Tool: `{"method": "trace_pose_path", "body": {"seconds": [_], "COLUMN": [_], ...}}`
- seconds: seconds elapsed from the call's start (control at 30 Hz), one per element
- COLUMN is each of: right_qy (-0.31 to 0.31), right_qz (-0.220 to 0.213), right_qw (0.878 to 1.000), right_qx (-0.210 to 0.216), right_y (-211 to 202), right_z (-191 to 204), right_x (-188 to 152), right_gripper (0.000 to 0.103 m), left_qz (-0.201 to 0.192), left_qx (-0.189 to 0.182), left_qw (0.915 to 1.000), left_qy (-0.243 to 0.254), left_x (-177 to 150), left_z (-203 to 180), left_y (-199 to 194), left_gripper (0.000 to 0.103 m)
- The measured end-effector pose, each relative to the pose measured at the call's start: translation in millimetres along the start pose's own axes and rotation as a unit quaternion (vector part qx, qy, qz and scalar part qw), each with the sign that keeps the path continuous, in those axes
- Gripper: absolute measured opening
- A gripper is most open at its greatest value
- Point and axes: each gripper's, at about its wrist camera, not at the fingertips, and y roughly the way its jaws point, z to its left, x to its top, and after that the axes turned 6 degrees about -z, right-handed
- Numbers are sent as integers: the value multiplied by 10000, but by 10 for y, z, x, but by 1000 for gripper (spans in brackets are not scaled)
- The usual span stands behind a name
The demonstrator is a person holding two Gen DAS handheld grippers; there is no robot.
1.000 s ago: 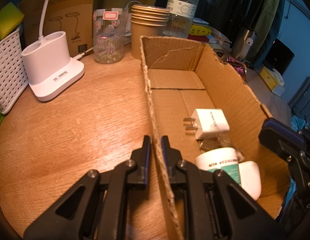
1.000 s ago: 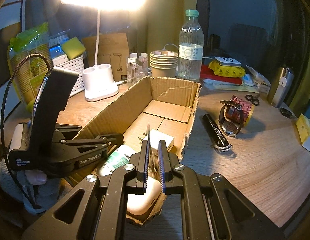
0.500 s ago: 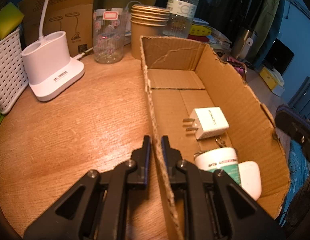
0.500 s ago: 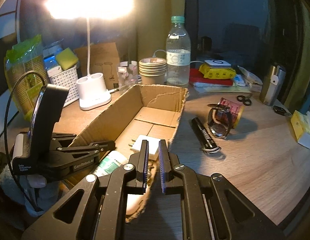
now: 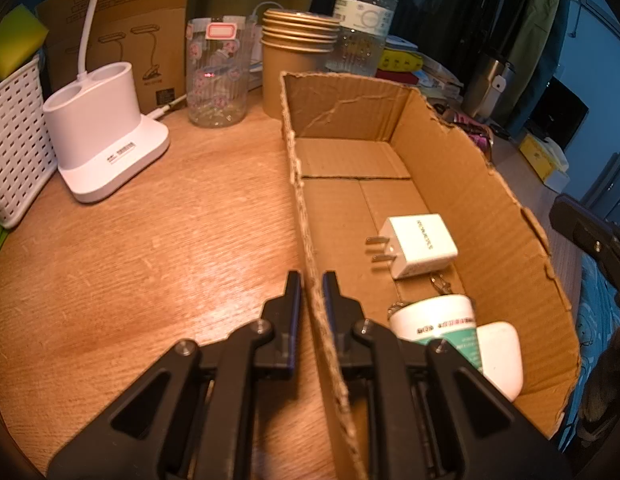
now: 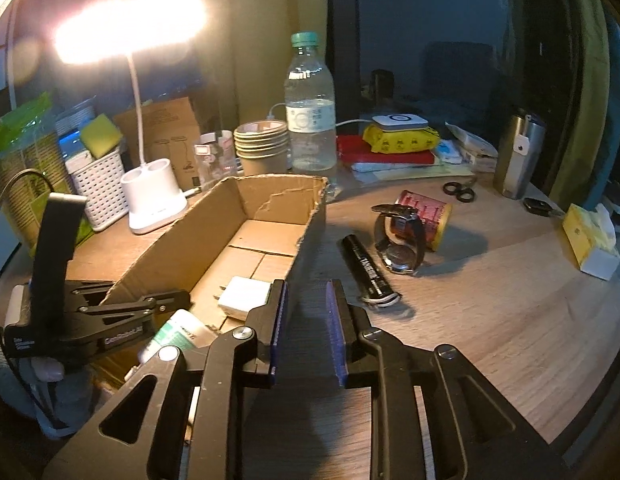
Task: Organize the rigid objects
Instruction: 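Move the right tool to the black TANIE flashlight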
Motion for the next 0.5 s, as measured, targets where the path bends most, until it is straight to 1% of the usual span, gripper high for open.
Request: {"method": "trace_pose_path", "body": {"seconds": [0.43, 0.5], "right_qy": [103, 121], "right_qz": [244, 288], "right_qw": [9995, 9994], "right_qx": [-182, -177], "right_y": [254, 298], "right_z": [-203, -229], "right_x": [-64, -64], "right_gripper": [25, 28], "left_qz": [0, 0], "left_qx": [0, 0], "left_qw": [10000, 10000], "left_qy": [0, 0], "left_x": [0, 0], "left_z": [0, 0], "left_y": [0, 0], "left_gripper": [12, 12]}}
